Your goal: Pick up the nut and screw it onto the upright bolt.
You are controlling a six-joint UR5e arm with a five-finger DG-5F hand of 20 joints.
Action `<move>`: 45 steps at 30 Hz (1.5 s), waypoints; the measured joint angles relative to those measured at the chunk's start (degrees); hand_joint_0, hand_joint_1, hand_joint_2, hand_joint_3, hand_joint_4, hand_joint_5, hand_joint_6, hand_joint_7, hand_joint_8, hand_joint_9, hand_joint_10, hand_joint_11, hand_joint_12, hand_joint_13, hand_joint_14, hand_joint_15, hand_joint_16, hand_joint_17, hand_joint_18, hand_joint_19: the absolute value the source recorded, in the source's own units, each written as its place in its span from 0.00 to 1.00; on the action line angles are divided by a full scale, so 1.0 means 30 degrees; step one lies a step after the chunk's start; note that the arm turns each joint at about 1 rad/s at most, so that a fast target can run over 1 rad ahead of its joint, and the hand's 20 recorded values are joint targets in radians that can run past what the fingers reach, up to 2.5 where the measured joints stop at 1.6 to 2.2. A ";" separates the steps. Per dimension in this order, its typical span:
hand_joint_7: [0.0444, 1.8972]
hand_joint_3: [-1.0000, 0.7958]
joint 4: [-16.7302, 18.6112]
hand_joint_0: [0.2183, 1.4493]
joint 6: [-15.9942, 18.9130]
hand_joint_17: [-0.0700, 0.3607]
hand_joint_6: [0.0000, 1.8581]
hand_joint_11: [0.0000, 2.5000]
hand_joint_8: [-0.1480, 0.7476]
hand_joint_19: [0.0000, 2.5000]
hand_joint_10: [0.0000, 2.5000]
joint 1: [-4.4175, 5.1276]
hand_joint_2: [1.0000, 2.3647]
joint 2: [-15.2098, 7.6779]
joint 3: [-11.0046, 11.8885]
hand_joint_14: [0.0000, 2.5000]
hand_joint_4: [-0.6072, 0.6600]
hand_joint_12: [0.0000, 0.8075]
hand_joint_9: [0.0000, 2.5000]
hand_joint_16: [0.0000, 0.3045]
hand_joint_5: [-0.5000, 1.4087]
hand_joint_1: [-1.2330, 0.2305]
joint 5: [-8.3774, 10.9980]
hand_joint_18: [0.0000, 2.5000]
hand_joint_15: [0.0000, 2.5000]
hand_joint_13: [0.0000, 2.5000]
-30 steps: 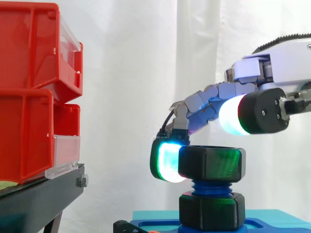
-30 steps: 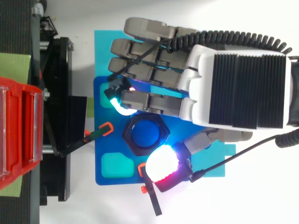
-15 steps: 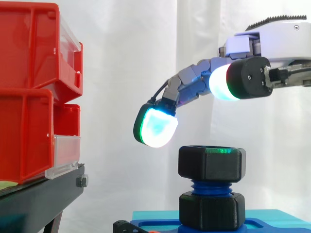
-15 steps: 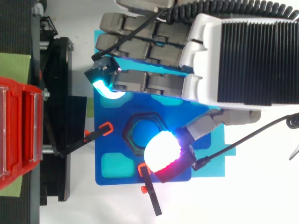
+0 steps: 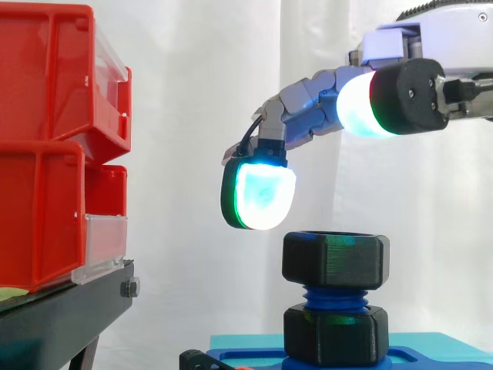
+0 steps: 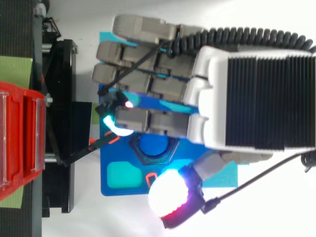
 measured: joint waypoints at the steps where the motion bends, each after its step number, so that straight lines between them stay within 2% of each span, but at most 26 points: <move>1: 0.51 0.28 -0.0001 0.21 0.0035 0.37 0.27 0.00 0.44 0.00 0.00 0.0098 0.00 0.0000 0.0001 0.00 0.67 0.44 0.11 0.13 0.19 0.78 0.0096 0.00 0.00 0.06; 7: 0.51 0.28 -0.0073 0.21 0.0246 0.37 0.27 0.00 0.44 0.00 0.00 0.0742 0.00 0.0001 0.0001 0.00 0.66 0.44 0.11 0.13 0.19 0.78 0.0942 0.00 0.00 0.06; 10: 0.51 0.28 -0.0159 0.21 0.0327 0.38 0.27 0.00 0.44 0.00 0.00 0.0958 0.00 0.0000 0.0001 0.00 0.67 0.44 0.11 0.13 0.20 0.78 0.1184 0.00 0.00 0.06; 17: 0.55 0.28 -0.0324 0.21 0.0471 0.38 0.27 0.00 0.44 0.00 0.00 0.1140 0.00 0.0001 -0.0009 0.00 0.68 0.44 0.11 0.13 0.20 0.77 0.1299 0.00 0.00 0.05; 23: 0.57 0.28 -0.0531 0.21 0.0486 0.37 0.27 0.00 0.44 0.00 0.00 0.1126 0.00 0.0000 -0.0019 0.00 0.68 0.43 0.11 0.13 0.21 0.77 0.1317 0.00 0.00 0.06; 33: 0.61 0.28 -0.1103 0.22 0.0488 0.36 0.27 0.00 0.45 0.00 0.00 0.0925 0.00 0.0003 -0.0025 0.00 0.67 0.41 0.13 0.12 0.21 0.76 0.1237 0.00 0.00 0.07; 41: 0.66 0.28 -0.1167 0.22 0.0453 0.35 0.27 0.00 0.45 0.00 0.00 0.0616 0.00 0.0001 -0.0028 0.00 0.66 0.41 0.14 0.12 0.22 0.76 0.1147 0.00 0.00 0.08; 45: 0.71 0.28 -0.1234 0.22 0.0435 0.34 0.27 0.00 0.46 0.00 0.00 0.0499 0.00 0.0000 -0.0029 0.00 0.64 0.40 0.15 0.11 0.22 0.75 0.1117 0.00 0.00 0.08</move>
